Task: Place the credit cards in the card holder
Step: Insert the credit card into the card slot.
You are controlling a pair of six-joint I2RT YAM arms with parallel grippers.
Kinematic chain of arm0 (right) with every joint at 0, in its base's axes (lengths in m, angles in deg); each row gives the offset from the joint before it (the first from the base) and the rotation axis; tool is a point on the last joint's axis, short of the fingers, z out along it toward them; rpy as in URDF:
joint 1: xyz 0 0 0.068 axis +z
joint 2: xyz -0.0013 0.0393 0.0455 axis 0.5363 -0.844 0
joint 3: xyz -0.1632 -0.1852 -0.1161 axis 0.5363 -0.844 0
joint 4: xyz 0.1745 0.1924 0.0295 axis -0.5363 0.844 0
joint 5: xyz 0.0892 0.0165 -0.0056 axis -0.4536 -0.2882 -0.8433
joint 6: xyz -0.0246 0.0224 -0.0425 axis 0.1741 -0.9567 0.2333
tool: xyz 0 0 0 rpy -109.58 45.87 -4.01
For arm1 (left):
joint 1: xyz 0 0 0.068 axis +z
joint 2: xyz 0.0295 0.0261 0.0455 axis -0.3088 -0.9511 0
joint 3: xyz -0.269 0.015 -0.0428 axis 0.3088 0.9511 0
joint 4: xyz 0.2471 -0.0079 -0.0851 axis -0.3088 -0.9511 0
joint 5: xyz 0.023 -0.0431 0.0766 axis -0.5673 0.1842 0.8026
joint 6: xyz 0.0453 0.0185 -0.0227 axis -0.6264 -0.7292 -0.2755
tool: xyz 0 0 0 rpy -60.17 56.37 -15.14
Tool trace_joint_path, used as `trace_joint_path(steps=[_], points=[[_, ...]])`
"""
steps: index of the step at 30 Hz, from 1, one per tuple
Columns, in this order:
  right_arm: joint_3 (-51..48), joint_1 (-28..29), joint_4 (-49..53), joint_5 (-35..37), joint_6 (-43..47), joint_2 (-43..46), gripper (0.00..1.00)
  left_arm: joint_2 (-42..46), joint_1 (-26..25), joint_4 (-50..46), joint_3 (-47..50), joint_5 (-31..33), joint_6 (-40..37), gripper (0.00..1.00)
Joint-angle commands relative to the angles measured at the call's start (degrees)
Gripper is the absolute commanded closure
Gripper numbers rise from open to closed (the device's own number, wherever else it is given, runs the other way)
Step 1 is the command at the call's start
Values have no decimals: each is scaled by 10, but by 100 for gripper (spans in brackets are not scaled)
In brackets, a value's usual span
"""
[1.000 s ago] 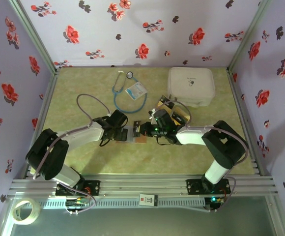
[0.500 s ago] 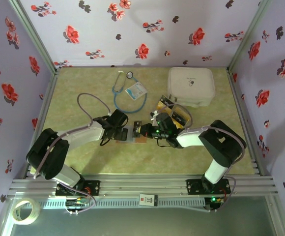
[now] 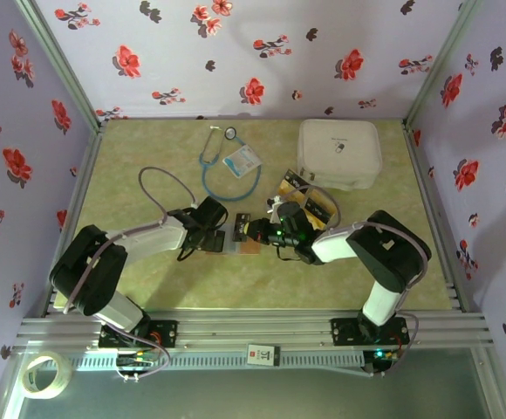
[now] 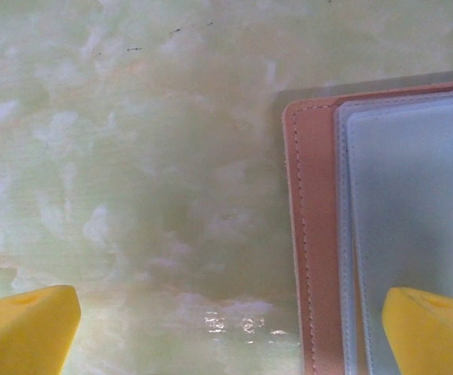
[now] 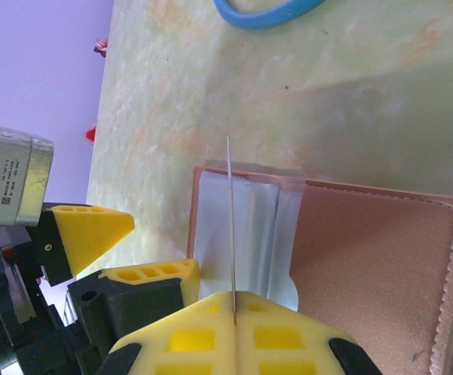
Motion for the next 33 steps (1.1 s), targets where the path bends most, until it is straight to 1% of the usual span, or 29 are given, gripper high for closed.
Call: trace_joint_path(steps=[1, 8, 23, 33], points=[[-8, -4, -31, 5, -9, -15, 100, -3, -1, -13, 12, 18, 18, 0], [-12, -4, -66, -3, -22, -38, 100, 3, -1, -13, 17, 19, 21, 0], [-17, -3, -103, -13, -37, -69, 100, 5, -1, -14, 17, 19, 21, 0], [-19, 2, -131, -32, -49, -89, 100, 6, -2, -15, 16, 19, 21, 0]])
